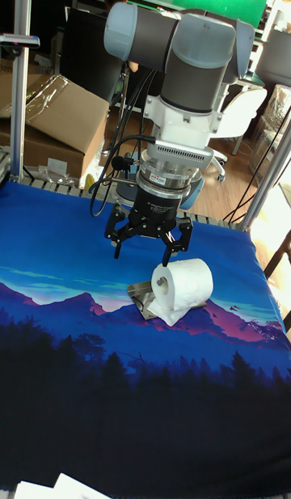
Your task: Take the roll of paper down from the shelf
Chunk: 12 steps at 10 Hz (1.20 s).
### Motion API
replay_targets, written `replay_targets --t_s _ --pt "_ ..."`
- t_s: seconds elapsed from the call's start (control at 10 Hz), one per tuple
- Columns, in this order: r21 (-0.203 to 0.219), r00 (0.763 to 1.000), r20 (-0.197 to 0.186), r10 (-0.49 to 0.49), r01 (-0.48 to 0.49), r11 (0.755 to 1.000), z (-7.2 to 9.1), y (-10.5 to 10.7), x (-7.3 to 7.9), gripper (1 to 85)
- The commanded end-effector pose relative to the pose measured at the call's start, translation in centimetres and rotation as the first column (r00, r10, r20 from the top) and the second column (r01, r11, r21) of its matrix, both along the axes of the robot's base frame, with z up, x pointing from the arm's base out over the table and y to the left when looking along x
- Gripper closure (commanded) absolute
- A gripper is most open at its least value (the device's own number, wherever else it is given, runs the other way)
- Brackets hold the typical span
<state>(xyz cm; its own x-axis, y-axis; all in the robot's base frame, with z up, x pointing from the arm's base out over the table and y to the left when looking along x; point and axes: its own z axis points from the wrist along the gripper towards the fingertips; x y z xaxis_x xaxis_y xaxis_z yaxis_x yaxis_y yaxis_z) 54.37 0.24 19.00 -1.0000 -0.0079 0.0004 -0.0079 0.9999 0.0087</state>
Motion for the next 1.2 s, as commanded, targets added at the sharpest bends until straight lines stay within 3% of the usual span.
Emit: replay_targets --t_s 0.0,0.2,0.4,0.5,0.6,0.7,0.8,0.9,1.0,1.1 --pt "0.042 0.974 0.112 -0.195 0.192 0.981 0.2 0.8 3.1 83.7" --pt "0.046 0.968 0.145 -0.206 0.201 0.978 -0.3 1.3 3.6 83.7" --pt "0.053 0.969 0.136 -0.207 0.201 0.978 -0.3 1.6 3.4 83.7" --pt "0.089 0.968 0.121 -0.220 0.211 0.974 -0.1 2.5 3.2 83.7" --pt "0.090 0.972 0.148 -0.183 0.171 0.981 0.3 2.6 3.8 83.3" --pt "0.069 0.990 0.101 -0.095 0.088 0.994 0.6 2.9 2.5 83.3" --pt "0.106 0.998 0.040 -0.044 0.039 0.994 0.8 4.8 1.4 83.7" --pt "0.100 0.999 0.046 0.028 -0.033 0.994 0.9 5.7 1.7 83.7" --pt "0.026 0.986 0.049 0.158 -0.159 0.987 0.8 4.9 1.6 83.3" --pt "0.017 0.958 0.051 0.283 -0.285 0.958 0.6 6.0 1.2 77.0"
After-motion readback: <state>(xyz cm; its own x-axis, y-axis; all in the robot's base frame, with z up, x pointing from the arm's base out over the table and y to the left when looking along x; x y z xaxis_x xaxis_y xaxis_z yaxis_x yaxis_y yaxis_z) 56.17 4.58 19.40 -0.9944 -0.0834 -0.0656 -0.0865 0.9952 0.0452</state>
